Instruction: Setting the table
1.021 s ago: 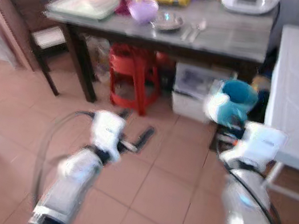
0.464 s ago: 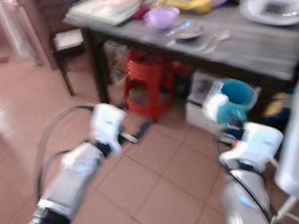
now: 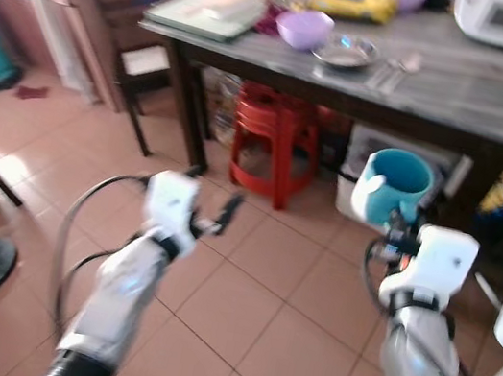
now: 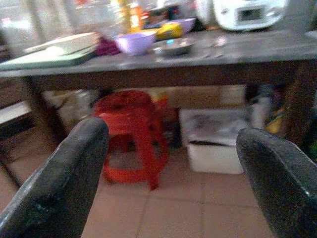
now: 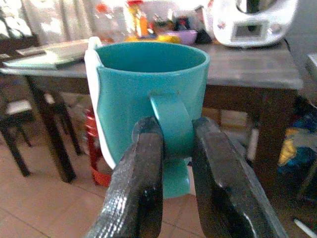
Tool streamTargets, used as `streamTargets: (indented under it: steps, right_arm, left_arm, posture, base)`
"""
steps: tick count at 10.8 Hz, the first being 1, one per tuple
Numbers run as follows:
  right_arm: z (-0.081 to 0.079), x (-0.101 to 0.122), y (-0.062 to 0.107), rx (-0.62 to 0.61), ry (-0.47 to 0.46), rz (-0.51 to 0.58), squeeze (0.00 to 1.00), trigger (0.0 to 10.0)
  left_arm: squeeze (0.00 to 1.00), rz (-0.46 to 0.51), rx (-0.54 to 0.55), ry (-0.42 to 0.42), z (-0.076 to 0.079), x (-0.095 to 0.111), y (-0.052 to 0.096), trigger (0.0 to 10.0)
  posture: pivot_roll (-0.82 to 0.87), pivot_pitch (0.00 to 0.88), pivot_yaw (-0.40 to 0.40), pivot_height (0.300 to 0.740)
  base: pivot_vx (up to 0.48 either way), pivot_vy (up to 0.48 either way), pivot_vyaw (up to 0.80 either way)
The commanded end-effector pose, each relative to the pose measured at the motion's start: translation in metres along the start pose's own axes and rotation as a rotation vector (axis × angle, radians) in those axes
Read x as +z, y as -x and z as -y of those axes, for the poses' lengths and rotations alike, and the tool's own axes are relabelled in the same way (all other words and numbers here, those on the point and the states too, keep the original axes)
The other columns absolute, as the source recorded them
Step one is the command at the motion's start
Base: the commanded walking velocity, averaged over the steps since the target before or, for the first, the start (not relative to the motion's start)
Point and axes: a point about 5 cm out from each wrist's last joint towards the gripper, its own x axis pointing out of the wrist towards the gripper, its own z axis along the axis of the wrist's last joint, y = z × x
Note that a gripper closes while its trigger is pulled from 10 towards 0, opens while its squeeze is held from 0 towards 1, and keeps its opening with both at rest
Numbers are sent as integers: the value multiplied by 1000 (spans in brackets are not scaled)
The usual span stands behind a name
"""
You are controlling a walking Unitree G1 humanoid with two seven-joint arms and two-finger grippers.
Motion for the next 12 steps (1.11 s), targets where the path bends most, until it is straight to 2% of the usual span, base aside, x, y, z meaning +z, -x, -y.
streamTargets:
  steps: [1, 3, 5, 8, 12]
  right_arm:
    - [-2, 5, 6, 13, -1, 23, 0, 10000]
    - [1, -1, 32, 12, 33, -17, 0, 10000]
    - [10, 1, 37, -13, 60, -21, 0, 10000]
    - [9, 3, 35, -12, 53, -18, 0, 10000]
    - [7, 0, 36, -4, 25, -45, 0, 10000]
  left_arm:
    - [0, -5, 42, -19, -11, 1, 7, 10000]
    - [0, -46, 80, -43, -24, -7, 28, 10000]
    - [0, -55, 88, -48, -26, -9, 35, 10000]
    - [0, -39, 51, -29, -15, -7, 28, 10000]
    - [0, -43, 42, -26, -15, -7, 29, 10000]
  posture:
    - [-111, 74, 156, 740]
    - [-117, 74, 151, 740]
    - [-121, 73, 149, 740]
    - [-129, 70, 150, 740]
    - [-129, 74, 148, 740]
  base:
    - [0, 0, 0]
    - [0, 0, 0]
    - [0, 0, 0]
    - [293, 0, 0]
    - [343, 0, -591]
